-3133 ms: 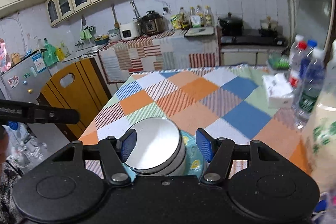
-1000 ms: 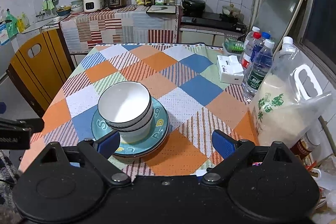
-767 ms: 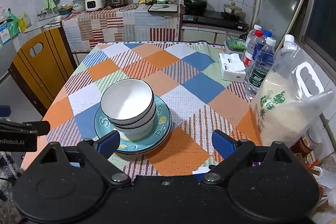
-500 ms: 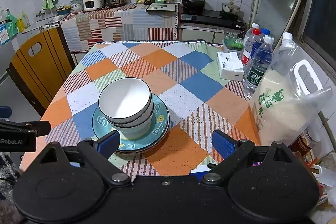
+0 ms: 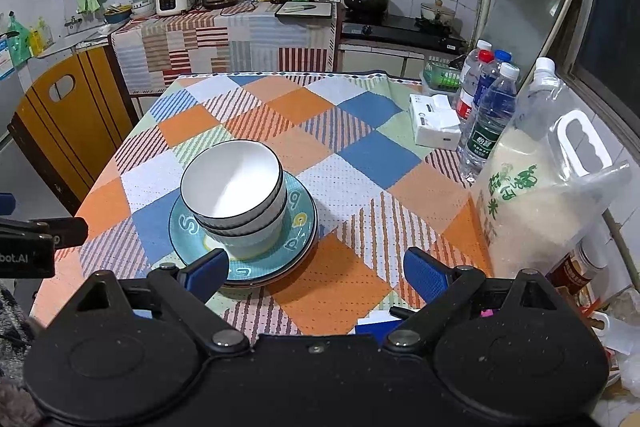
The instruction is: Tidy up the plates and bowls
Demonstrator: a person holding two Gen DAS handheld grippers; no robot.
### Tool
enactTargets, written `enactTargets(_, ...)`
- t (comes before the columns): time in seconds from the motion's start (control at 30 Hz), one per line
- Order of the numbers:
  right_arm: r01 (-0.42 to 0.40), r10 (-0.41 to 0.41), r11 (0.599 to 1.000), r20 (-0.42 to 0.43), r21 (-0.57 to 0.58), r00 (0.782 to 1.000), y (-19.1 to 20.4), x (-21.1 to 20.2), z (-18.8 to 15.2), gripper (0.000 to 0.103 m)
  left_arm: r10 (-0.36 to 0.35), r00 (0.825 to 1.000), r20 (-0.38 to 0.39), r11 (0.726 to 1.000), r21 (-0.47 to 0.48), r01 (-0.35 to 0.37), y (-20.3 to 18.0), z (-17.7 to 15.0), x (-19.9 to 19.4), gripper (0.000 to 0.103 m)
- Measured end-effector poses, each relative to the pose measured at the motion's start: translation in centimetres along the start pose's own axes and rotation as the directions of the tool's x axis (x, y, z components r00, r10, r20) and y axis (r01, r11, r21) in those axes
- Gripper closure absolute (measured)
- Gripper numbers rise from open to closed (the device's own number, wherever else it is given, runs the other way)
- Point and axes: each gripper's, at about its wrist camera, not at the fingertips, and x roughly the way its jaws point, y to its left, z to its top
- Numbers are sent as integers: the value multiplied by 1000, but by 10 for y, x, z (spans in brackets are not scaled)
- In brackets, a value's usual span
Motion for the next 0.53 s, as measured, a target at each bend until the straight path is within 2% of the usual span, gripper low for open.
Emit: enactTargets(0.53,1,-1,1000,-15,-5,1000,1,3,-2,7,-9,1000,-5,1000,4,9,2,-1,0,2)
